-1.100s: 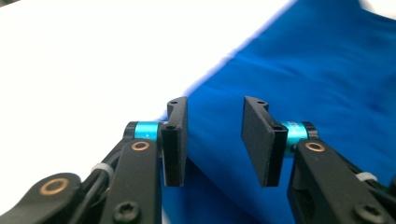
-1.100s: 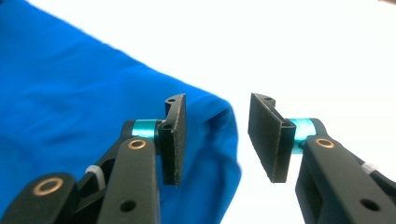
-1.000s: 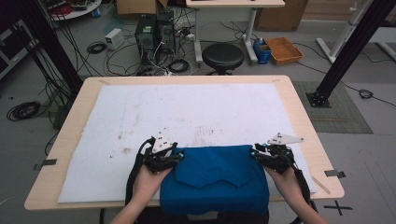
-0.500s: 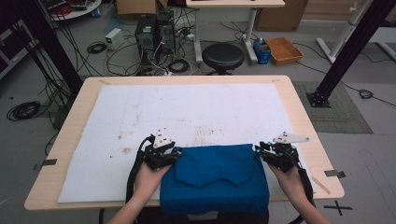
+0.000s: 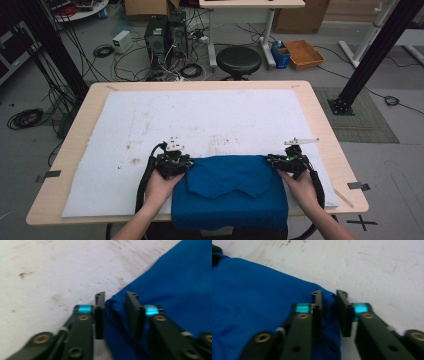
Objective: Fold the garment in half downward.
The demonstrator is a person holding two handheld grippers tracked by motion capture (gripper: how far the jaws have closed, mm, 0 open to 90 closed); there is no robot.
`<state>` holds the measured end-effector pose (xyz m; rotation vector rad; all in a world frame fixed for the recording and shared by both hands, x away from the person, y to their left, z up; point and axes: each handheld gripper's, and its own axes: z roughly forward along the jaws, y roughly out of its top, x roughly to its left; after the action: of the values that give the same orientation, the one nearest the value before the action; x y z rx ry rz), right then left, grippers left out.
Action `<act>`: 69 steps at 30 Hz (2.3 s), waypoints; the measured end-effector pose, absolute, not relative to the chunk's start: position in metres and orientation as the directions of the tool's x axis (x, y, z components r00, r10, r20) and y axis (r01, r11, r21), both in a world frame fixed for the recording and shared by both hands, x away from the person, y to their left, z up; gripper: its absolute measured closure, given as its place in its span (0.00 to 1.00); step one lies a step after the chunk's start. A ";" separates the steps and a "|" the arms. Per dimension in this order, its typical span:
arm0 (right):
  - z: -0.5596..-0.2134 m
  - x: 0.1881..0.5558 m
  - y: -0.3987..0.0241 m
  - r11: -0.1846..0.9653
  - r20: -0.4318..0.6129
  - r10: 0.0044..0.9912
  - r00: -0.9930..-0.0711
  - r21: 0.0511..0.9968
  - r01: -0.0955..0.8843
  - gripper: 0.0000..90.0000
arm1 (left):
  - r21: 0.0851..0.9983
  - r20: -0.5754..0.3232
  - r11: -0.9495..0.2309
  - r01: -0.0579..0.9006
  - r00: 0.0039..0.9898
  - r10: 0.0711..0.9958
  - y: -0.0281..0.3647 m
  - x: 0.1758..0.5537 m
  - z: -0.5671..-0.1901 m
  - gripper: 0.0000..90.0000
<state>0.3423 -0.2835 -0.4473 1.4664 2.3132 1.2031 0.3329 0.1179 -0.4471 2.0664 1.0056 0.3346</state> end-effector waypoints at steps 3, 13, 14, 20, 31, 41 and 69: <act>-0.445 0.339 -0.280 0.241 0.215 0.816 -0.537 0.717 0.654 0.94 | 0.766 -0.088 -0.367 0.528 0.652 0.753 0.120 0.333 -0.446 0.90; -0.429 0.371 -0.266 0.344 0.035 0.815 -0.578 0.773 0.533 0.94 | 0.796 0.037 -0.408 0.448 0.637 0.770 0.123 0.366 -0.430 0.92; -0.428 0.378 -0.264 0.344 0.034 0.816 -0.577 0.774 0.532 0.94 | 0.800 0.039 -0.405 0.443 0.634 0.772 0.124 0.372 -0.428 0.92; -0.420 0.419 -0.260 0.324 0.030 0.835 -0.550 0.780 0.535 0.94 | 0.795 -0.002 -0.386 0.469 0.638 0.770 0.130 0.415 -0.423 0.92; -0.426 0.436 -0.256 0.327 0.006 0.864 -0.503 0.753 0.571 0.94 | 0.782 0.032 -0.426 0.456 0.652 0.757 0.125 0.441 -0.427 0.90; -0.417 0.422 -0.261 0.327 -0.052 0.887 -0.459 0.772 0.545 0.72 | 0.820 0.018 -0.339 0.461 0.571 0.821 0.140 0.414 -0.410 0.61; -0.440 0.361 -0.246 0.390 0.016 0.819 -0.574 0.718 0.576 0.99 | 0.749 -0.148 -0.289 0.596 0.575 0.805 0.125 0.366 -0.438 0.94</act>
<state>0.3606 -0.2460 -0.4397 1.2133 2.3122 0.9902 0.3664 0.1249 -0.4382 2.0036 1.1188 0.3294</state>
